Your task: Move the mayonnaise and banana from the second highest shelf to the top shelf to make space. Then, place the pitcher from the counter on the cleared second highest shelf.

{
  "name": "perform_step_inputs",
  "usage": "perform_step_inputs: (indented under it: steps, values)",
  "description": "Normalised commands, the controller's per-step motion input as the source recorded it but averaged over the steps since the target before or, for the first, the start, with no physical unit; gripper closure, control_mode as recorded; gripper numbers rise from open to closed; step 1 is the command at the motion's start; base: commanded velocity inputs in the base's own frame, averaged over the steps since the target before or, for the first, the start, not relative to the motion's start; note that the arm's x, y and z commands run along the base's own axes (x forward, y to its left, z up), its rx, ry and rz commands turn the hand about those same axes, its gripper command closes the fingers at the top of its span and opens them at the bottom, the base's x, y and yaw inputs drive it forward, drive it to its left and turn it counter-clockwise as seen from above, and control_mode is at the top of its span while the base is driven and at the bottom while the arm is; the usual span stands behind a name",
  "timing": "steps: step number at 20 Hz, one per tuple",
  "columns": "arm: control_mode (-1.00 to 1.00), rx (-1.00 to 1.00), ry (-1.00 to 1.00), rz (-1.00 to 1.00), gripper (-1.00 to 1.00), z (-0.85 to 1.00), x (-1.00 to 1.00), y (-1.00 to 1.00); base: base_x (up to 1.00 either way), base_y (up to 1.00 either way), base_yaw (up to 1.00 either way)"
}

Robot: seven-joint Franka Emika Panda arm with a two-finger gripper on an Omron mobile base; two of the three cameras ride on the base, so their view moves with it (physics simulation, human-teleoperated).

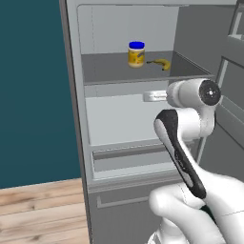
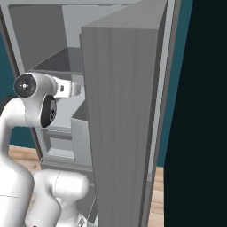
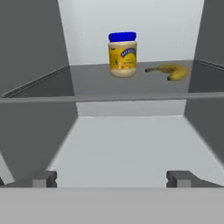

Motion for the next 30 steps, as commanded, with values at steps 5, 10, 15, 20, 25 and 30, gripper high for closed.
perform_step_inputs:
  steps: [5, 10, 15, 20, 25, 30]
  values:
    - [-1.00, 0.12, 0.20, 0.29, -1.00, -0.38, -0.68, 0.05, 0.00, 0.00, 0.00]
    - [-1.00, 0.00, 0.28, 0.06, -1.00, -0.31, -0.02, 0.49, 0.00, 0.00, 0.00]
    - [-1.00, -0.05, 0.20, -0.04, -1.00, 0.00, 0.01, 0.09, 0.00, 0.00, 0.00]
    - [-1.00, -0.05, 0.13, -0.09, -1.00, -0.05, 0.00, -0.01, 0.00, 0.00, 0.00]
    - [-1.00, -0.03, 0.10, -0.09, -1.00, -0.03, 0.06, 0.00, 0.00, 0.00, 0.00]
    - [1.00, 0.00, 0.00, 0.00, -1.00, 0.00, 0.02, 0.00, 0.00, 0.00, 0.00]
